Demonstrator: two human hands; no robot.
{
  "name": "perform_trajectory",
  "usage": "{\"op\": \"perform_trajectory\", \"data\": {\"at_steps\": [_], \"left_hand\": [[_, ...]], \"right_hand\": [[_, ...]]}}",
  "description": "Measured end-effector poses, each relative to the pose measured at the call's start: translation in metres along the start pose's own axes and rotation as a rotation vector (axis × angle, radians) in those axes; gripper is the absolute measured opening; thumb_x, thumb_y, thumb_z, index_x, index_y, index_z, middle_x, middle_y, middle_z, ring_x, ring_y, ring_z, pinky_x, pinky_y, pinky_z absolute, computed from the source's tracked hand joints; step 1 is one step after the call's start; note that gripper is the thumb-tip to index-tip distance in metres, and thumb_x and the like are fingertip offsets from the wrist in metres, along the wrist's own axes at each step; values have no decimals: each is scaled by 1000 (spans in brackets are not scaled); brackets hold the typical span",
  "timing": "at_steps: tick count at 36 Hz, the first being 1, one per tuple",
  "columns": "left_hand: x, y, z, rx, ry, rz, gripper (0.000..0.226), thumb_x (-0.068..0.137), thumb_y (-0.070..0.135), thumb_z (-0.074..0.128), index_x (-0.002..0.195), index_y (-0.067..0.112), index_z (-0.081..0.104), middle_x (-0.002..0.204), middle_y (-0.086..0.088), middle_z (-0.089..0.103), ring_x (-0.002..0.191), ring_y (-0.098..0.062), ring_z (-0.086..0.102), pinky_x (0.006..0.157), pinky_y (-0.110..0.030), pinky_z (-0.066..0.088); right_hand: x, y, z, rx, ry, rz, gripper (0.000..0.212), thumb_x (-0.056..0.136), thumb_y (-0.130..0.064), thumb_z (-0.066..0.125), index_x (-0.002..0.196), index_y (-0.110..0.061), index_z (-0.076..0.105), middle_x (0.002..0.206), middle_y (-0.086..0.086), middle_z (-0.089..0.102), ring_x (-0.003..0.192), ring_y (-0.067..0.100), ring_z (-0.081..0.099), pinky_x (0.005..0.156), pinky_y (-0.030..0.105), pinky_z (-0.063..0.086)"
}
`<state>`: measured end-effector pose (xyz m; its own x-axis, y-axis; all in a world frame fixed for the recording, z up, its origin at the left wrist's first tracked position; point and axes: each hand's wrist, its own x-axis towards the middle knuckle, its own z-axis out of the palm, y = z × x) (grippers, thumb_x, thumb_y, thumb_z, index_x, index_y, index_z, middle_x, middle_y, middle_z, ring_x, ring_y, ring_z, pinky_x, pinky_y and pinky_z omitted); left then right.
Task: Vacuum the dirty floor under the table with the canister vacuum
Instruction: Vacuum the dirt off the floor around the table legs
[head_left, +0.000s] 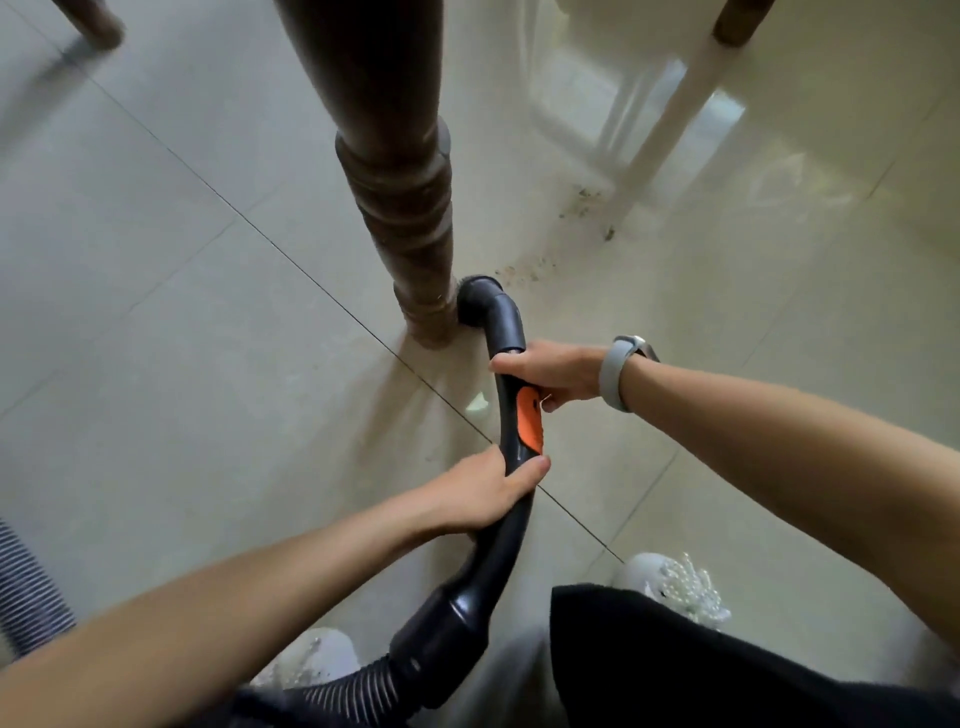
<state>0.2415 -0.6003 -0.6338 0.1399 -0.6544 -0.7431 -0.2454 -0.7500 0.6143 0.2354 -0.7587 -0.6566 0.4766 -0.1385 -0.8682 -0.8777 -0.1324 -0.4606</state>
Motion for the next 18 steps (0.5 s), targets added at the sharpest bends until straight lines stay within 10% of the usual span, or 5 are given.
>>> {"op": "perform_trajectory", "data": {"at_steps": [8,18], "left_hand": [[5,8,26,-145,-243,-40,33,99,49,35,96,17,42,85,-2,52,74,-18,57,58,-23,51],[-5,-18,25,-412,-148,-104,24,99,36,45,86,17,37,83,-11,60,70,-20,66,59,-24,52]], "right_hand": [[-6,35,-2,-109,-26,7,30,92,-37,52,103,-10,52,88,5,57,78,18,55,64,24,44],[-3,24,22,-60,3,-38,25,92,-34,53,81,-11,48,68,5,49,59,17,44,53,24,38]]}}
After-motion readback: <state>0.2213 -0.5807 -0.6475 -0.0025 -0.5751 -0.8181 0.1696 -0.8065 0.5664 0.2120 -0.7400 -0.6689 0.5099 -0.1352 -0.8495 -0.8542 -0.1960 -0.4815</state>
